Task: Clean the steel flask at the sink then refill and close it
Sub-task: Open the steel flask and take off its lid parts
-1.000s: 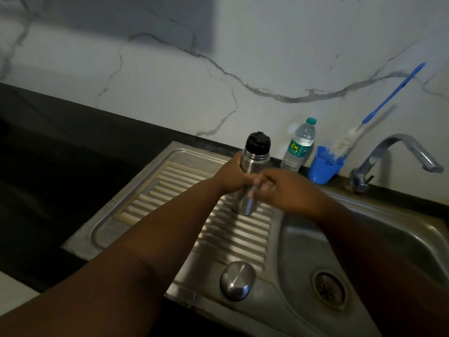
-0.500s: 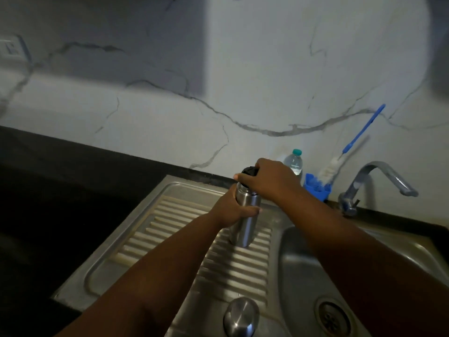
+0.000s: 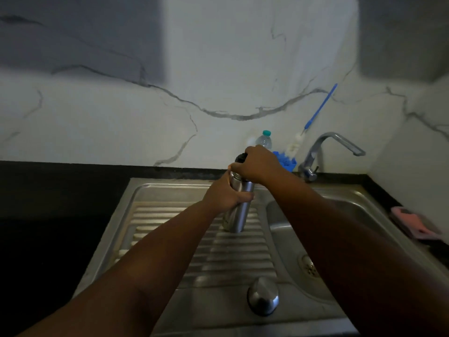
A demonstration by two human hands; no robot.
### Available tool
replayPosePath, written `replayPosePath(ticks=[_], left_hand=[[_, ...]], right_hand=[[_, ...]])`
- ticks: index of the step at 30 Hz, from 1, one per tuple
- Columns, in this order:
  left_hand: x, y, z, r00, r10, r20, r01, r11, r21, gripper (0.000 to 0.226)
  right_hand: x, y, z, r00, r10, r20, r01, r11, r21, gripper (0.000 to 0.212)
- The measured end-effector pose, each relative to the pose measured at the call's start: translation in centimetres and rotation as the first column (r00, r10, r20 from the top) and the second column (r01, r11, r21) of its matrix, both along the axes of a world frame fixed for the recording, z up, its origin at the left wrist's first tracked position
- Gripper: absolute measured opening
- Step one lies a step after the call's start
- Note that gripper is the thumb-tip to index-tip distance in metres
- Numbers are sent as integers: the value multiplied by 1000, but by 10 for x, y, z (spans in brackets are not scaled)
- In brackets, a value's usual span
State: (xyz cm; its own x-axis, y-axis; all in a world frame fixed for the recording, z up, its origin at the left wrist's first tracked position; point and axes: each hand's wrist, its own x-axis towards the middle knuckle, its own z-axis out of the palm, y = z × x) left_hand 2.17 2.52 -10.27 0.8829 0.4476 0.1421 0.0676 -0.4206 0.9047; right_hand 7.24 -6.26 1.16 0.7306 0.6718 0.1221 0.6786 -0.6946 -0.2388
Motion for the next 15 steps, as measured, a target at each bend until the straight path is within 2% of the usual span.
replayPosePath(ticks=[3, 10, 15], left_hand=[[-1, 4, 3, 999, -31, -14, 31, 1000, -5, 64], [4, 15, 1, 998, -57, -29, 56, 997, -45, 62], [4, 22, 2, 990, -128, -56, 123, 989, -80, 66]], right_hand=[[3, 0, -3, 999, 5, -35, -4, 1000, 25, 54], [17, 4, 5, 991, 121, -48, -124, 991, -52, 50], [28, 4, 21, 942, 244, -231, -281, 949, -142, 36]])
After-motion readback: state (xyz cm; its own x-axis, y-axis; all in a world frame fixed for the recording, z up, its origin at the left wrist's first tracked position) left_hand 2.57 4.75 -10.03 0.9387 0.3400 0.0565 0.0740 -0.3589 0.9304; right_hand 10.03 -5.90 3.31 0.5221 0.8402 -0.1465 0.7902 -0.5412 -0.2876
